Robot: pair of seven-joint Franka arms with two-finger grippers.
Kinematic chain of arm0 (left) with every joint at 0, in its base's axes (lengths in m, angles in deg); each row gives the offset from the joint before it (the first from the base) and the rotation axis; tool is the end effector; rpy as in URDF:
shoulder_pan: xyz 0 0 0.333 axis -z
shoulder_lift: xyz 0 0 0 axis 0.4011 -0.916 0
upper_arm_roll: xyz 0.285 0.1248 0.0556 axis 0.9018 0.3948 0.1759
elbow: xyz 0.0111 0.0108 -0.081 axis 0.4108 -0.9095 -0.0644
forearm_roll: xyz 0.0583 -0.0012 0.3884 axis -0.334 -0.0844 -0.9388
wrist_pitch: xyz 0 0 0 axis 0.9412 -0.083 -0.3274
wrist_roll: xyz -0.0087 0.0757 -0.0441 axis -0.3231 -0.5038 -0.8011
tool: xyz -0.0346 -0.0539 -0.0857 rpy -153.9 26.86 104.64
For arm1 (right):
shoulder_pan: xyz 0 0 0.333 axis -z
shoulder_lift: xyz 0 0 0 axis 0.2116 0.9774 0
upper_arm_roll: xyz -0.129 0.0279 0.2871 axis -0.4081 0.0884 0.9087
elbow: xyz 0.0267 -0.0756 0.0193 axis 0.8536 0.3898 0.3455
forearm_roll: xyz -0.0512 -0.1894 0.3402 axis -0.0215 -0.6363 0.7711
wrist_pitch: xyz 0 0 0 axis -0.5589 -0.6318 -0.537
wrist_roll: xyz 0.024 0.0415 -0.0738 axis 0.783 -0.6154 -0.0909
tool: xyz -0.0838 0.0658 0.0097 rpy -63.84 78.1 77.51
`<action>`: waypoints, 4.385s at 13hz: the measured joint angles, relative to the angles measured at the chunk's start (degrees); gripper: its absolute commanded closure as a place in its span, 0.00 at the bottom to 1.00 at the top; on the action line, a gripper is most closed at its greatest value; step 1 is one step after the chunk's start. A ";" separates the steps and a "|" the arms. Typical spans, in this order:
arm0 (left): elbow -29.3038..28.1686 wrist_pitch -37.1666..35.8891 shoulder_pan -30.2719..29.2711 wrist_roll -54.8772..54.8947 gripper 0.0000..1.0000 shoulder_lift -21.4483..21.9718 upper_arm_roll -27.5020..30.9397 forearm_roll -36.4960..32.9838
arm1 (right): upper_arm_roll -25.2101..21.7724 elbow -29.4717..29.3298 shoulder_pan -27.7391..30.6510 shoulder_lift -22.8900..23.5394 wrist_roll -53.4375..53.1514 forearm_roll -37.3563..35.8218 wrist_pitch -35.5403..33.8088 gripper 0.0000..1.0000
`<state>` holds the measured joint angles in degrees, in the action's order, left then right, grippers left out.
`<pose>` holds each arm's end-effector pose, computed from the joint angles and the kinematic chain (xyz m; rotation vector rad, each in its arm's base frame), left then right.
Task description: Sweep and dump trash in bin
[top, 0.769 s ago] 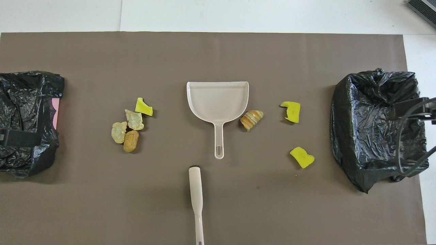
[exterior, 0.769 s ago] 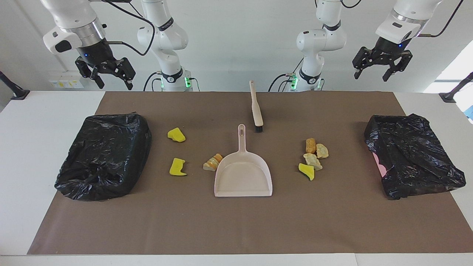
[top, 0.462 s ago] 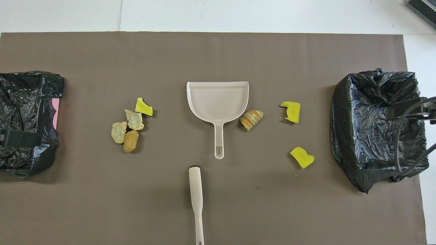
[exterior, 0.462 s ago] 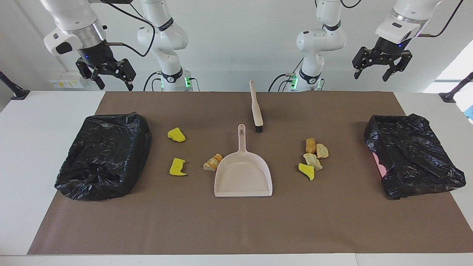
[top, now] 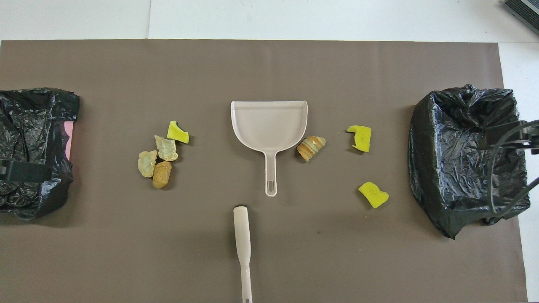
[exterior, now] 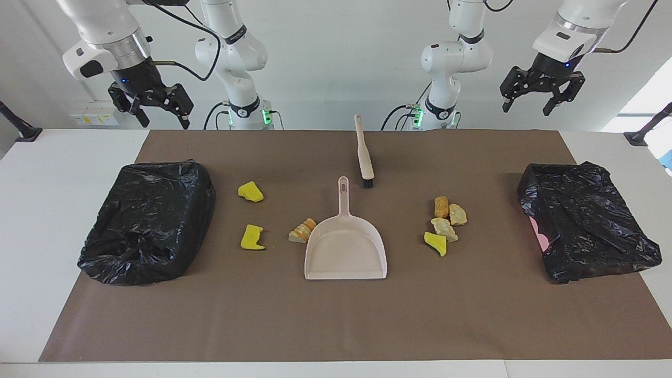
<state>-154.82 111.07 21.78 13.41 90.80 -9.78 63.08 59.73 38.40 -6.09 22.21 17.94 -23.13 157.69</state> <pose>0.4836 -0.0450 0.6771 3.1157 -0.2684 0.0450 0.5326 -0.0169 0.6603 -3.1138 0.1657 -0.0069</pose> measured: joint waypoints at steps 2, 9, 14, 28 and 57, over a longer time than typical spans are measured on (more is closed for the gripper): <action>-0.06 -0.03 0.01 0.00 0.00 0.00 -0.11 0.01 | 0.00 0.40 0.00 0.01 0.00 0.00 0.00 0.00; -3.73 -0.38 1.90 -3.74 0.00 1.78 -1.54 0.56 | -0.19 0.55 0.28 0.01 -0.03 0.00 0.01 0.00; -12.58 0.10 10.60 -13.03 0.00 6.00 -2.05 3.96 | -0.93 0.55 0.51 -0.01 -0.03 -0.10 -0.04 0.00; -39.52 25.13 37.09 -39.11 0.00 10.42 -2.59 8.13 | 1.23 -0.43 -5.98 5.03 -0.35 -0.26 0.82 0.00; -48.85 39.39 44.71 -51.61 1.00 2.15 -0.79 8.28 | 2.11 12.42 -33.97 23.81 -31.09 -0.74 36.51 0.02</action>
<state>-203.67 150.46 66.49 -38.20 92.95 -10.57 71.35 61.84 50.82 -40.06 46.02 -13.15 -23.88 194.20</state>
